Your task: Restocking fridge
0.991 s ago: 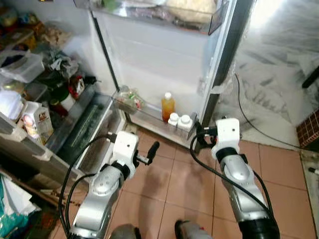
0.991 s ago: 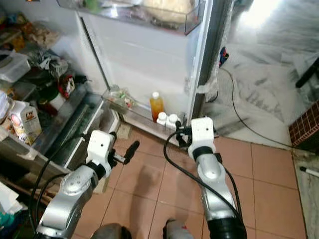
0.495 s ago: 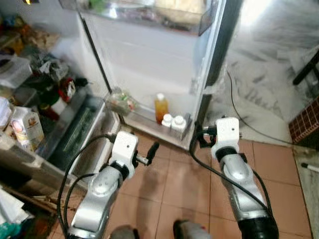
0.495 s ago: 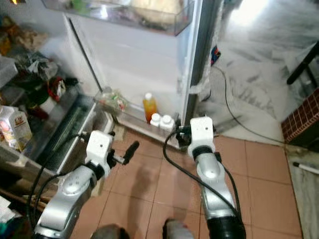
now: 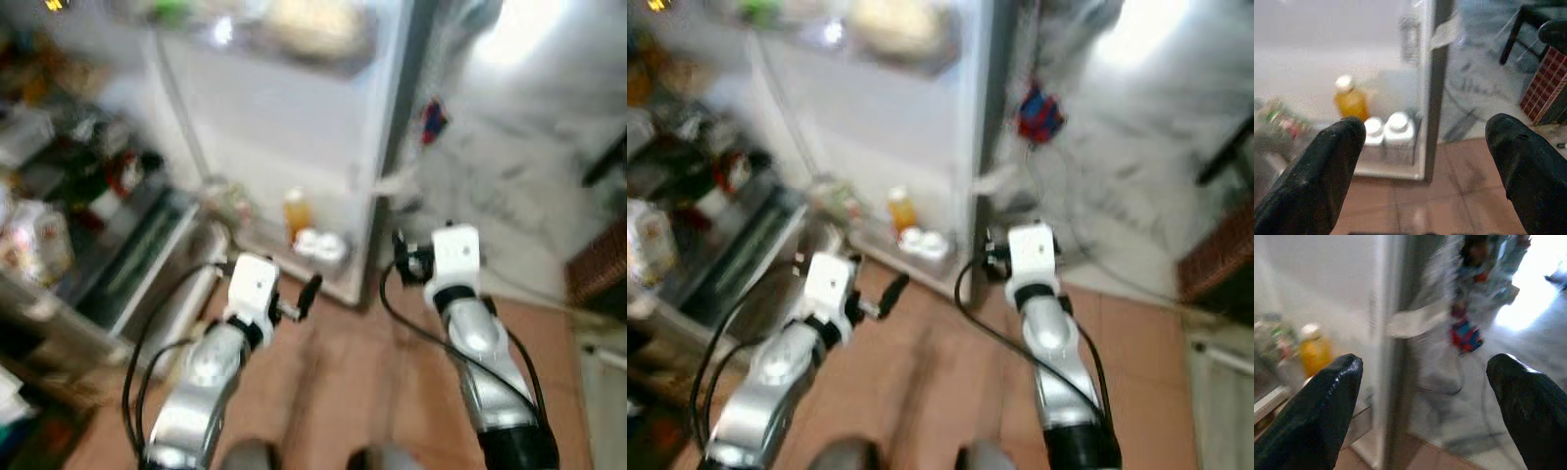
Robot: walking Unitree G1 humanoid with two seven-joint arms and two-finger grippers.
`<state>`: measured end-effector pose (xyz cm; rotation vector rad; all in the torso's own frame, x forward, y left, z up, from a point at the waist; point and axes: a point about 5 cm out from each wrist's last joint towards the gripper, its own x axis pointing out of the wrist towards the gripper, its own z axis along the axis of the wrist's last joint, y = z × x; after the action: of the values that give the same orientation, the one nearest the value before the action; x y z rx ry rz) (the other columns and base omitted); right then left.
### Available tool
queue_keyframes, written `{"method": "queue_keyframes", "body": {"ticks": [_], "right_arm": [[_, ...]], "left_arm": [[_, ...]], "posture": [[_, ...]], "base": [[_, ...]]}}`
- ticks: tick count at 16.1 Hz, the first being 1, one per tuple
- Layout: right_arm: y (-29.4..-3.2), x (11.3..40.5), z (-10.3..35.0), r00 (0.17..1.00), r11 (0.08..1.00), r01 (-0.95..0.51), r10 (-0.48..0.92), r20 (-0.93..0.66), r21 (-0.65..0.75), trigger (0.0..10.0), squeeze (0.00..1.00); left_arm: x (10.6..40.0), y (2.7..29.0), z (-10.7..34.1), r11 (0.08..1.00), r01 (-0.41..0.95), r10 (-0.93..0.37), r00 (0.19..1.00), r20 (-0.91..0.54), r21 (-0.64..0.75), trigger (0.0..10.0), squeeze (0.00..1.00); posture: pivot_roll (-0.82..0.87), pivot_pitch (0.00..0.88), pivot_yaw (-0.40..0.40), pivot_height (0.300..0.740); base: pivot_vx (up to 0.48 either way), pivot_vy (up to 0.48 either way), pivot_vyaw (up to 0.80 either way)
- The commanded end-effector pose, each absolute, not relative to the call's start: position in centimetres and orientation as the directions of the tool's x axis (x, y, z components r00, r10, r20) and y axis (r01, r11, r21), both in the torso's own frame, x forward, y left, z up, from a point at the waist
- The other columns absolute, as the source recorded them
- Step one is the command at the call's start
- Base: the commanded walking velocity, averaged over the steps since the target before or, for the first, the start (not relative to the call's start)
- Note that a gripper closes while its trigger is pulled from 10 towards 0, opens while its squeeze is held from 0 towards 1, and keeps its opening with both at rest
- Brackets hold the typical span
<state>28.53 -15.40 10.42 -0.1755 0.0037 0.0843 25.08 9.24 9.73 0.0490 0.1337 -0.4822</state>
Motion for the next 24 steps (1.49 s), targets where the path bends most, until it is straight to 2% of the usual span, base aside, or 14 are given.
{"method": "queue_keyframes", "body": {"ticks": [1, 3, 5, 10, 12, 15, 20, 24], "right_arm": [[-14.3, 28.6, 10.6, 0.993, 0.979, -0.117, 0.119, -0.003, -0.165, 10.0, 0.00], [-14.4, 28.5, 10.6, 0.992, 0.977, -0.125, 0.127, 0.001, -0.173, 10.0, 0.00], [-14.3, 28.7, 10.6, 0.990, 0.976, -0.137, 0.139, 0.004, -0.171, 10.0, 0.00], [-14.1, 28.8, 10.6, 0.989, 0.976, -0.144, 0.147, 0.010, -0.164, 10.0, 0.00], [-14.1, 28.8, 10.5, 0.989, 0.977, -0.144, 0.147, 0.007, -0.158, 10.0, 0.00], [-13.9, 28.9, 10.8, 0.987, 0.974, -0.153, 0.159, 0.024, -0.166, 10.0, 0.00], [-14.0, 29.0, 10.7, 0.987, 0.974, -0.154, 0.159, 0.019, -0.163, 10.0, 0.00], [-14.6, 29.2, 10.7, 0.993, 0.975, -0.112, 0.118, 0.022, -0.194, 10.0, 0.00]], "left_arm": [[24.9, 10.1, 9.4, 0.898, 0.439, -0.430, 0.889, -0.155, 0.025, 10.0, 0.00], [24.9, 10.1, 9.4, 0.900, 0.434, -0.424, 0.893, -0.152, 0.039, 10.0, 0.00], [25.7, 10.8, 9.7, 0.935, 0.335, -0.324, 0.940, -0.104, 0.113, 10.0, 0.00], [26.8, 13.1, 10.3, 0.983, 0.150, -0.146, 0.988, -0.050, 0.107, 10.0, 0.00], [26.7, 13.2, 10.3, 0.983, 0.161, -0.157, 0.986, -0.047, 0.088, 10.0, 0.00], [26.6, 13.0, 10.5, 0.982, 0.169, -0.167, 0.985, -0.032, 0.083, 10.0, 0.00], [26.5, 13.0, 10.4, 0.983, 0.164, -0.163, 0.986, -0.024, 0.083, 10.0, 0.00], [26.6, 13.1, 10.2, 0.985, 0.148, -0.146, 0.989, -0.027, 0.085, 10.0, 0.00]], "posture": [[0.02, 0.099, 0.056, 0.740], [0.02, 0.099, 0.056, 0.740], [0.03, 0.095, 0.058, 0.740], [0.03, 0.088, 0.058, 0.740], [0.03, 0.086, 0.058, 0.740], [0.03, 0.092, 0.059, 0.740], [0.03, 0.089, 0.053, 0.740], [0.03, 0.090, 0.048, 0.740]], "base": [[0.000, -0.412, 0.80], [0.000, -0.364, 0.80], [0.000, 0.000, 0.79], [0.000, 0.000, 0.60], [0.000, 0.000, 0.00], [0.200, 0.000, 0.75], [0.379, -0.048, 0.00], [0.000, 0.000, 0.00]]}}
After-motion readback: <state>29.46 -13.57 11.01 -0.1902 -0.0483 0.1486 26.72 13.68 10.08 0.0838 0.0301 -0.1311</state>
